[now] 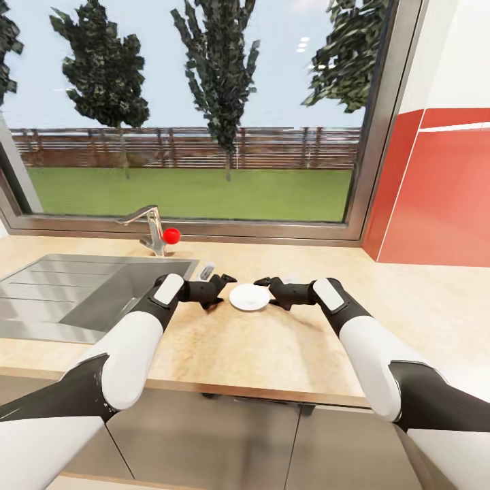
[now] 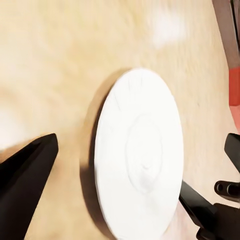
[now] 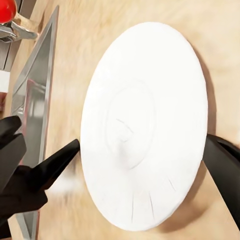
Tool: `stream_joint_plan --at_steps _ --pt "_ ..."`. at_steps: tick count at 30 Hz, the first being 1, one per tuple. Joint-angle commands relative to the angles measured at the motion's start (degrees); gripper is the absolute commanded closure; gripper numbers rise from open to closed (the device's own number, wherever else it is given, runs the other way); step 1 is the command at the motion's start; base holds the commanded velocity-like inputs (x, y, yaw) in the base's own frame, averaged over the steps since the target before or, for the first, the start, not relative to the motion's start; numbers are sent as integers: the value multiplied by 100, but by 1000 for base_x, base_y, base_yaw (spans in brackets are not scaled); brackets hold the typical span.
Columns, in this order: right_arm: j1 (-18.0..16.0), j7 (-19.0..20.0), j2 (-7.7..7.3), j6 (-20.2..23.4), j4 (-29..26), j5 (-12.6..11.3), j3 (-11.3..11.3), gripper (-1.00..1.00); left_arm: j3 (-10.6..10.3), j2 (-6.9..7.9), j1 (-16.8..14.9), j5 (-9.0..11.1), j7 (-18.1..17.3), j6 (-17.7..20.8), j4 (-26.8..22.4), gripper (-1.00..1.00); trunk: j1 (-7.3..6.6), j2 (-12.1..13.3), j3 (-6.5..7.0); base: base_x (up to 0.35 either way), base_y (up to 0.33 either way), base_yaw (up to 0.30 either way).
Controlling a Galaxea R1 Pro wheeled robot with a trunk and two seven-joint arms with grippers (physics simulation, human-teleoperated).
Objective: Set up a coffee station on the kitchen countertop: keep the coffee maker on the countertop, move the bottle of coffee from the kitchen shelf to the counter next to the coffee maker, place a paper coffee filter on top of the coffee maker, put the saucer next to the coffee maker with the coffee cup on the saucer, and place the electric kettle next to the coffee maker.
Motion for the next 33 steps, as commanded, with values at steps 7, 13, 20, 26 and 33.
stream_joint_plan --at_steps 7,13,20,26,33 --pt "0 14 6 35 4 128 -24 -100 33 -4 -3 -64 30 -16 -4 -100 0 -3 -8 40 -28 0" --pt "0 14 6 35 4 128 -27 -100 32 -11 -3 -64 25 -20 -3 -100 0 -3 -8 46 -41 0" --pt "-1 14 6 35 4 128 -25 -100 32 -12 -3 -64 22 -20 1 -100 0 -3 -8 60 -67 0" --pt "0 16 28 35 8 128 -29 -100 31 -12 -3 -64 20 -20 2 -100 0 -3 -8 7 -8 0" --pt "0 14 81 35 12 128 -29 -100 34 -7 -3 -64 -274 -22 5 -100 0 -3 -8 1 -1 0"
